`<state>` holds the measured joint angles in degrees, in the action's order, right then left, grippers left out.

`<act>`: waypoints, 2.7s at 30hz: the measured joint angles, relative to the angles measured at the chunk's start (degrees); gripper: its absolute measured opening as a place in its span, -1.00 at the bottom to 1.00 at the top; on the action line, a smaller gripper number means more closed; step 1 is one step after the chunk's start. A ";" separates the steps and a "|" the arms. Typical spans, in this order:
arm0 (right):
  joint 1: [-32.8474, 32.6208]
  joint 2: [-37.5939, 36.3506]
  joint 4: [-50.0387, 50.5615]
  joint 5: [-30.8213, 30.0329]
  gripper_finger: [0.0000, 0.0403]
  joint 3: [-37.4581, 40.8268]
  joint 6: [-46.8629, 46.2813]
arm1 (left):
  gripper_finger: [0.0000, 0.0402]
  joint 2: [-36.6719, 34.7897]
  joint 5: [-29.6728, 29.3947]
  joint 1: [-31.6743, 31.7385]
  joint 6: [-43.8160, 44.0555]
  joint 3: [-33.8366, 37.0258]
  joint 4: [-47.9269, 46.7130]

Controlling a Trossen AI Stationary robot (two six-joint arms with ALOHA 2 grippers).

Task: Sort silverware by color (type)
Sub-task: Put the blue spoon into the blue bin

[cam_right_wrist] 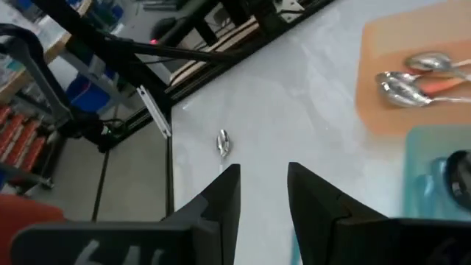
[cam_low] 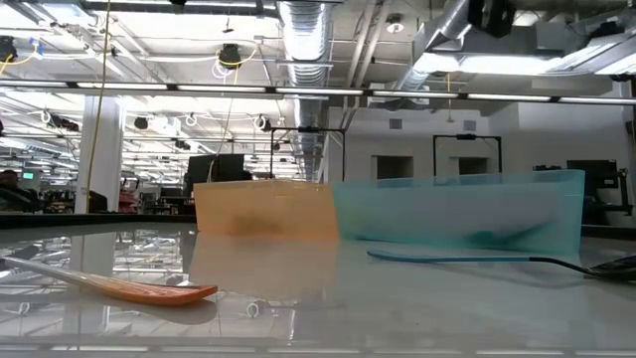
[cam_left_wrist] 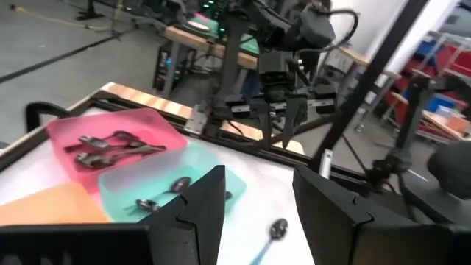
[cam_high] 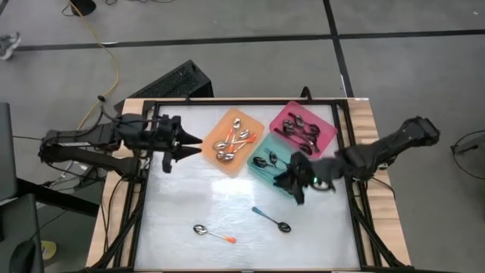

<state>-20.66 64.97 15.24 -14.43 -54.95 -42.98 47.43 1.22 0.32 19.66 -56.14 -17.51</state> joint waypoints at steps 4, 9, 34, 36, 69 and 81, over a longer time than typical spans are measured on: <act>-7.24 5.57 -6.48 -8.86 -0.39 -0.01 -3.66 | -0.28 -0.73 -0.01 -3.08 0.00 0.00 -0.01; -10.48 14.15 -16.35 -10.97 -0.39 0.01 -7.18 | -0.28 -0.58 -0.07 -6.93 -0.02 0.00 -0.29; -10.73 45.70 24.48 4.95 -0.39 -33.61 -3.63 | -0.28 -1.80 -9.23 -16.52 -4.09 0.04 -4.25; -11.24 47.09 25.09 5.86 -0.39 -33.69 -3.80 | -0.28 -1.99 -9.58 -16.52 -4.24 0.06 -4.91; -8.62 44.09 29.53 11.17 0.03 -23.68 -11.80 | -0.28 -2.44 -18.60 -16.50 -7.17 0.09 -5.86; -8.29 42.05 13.55 10.51 0.17 -14.02 -6.23 | -0.28 -2.44 -24.49 -16.48 -6.71 0.09 -5.90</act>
<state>-28.95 107.02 28.80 -3.92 -68.97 -49.22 44.99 -23.27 -16.16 12.95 -56.05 -23.41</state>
